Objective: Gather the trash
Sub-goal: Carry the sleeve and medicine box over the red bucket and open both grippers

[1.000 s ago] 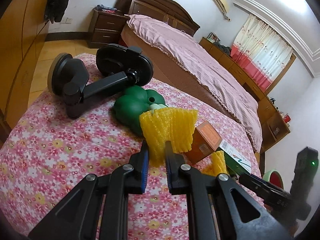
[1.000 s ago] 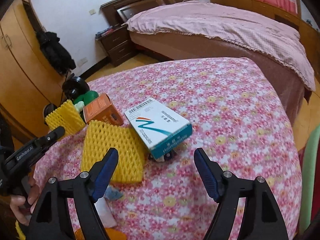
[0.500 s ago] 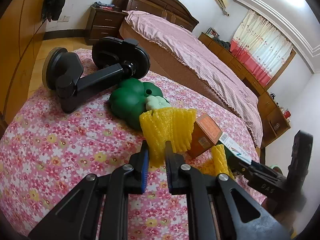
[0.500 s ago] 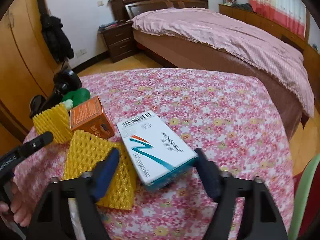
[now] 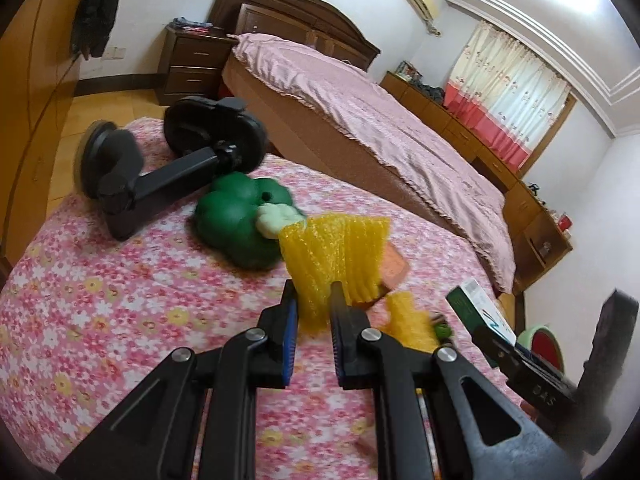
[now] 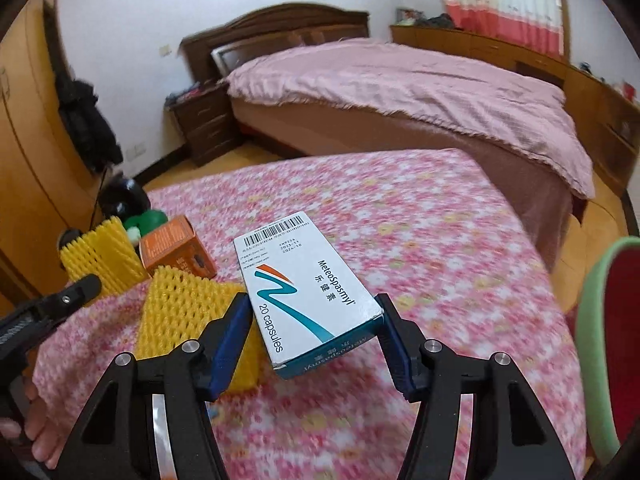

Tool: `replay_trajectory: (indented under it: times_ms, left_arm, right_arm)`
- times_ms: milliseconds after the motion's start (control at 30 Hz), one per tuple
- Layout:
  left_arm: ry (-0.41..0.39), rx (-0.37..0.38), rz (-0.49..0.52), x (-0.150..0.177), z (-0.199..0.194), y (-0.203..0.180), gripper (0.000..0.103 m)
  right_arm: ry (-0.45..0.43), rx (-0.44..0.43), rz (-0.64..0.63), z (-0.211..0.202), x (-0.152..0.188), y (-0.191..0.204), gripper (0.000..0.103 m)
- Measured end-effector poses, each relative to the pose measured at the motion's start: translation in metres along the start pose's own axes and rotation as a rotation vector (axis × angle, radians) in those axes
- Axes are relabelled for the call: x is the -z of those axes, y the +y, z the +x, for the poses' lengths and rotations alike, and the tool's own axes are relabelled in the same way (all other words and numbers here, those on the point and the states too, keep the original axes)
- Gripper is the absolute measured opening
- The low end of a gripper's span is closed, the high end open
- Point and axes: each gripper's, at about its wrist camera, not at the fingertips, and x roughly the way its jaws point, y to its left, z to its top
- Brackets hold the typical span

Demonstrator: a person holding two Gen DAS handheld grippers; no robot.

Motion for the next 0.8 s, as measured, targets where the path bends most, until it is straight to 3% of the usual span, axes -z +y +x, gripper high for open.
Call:
replay_trajectory:
  times_ms: [333,800]
  left_arm:
    - [-0.009,0.065,0.085,0.005,-0.022,-0.039,0.014]
    - [0.056,0.16,0.158,0.036,-0.046,-0.096,0.014]
  right_arm:
    - [-0.06,0.041,0.123,-0.068,0.026,-0.042,0.063]
    - [-0.118,0.025,0.296,-0.128,0.063,-0.089,0.063]
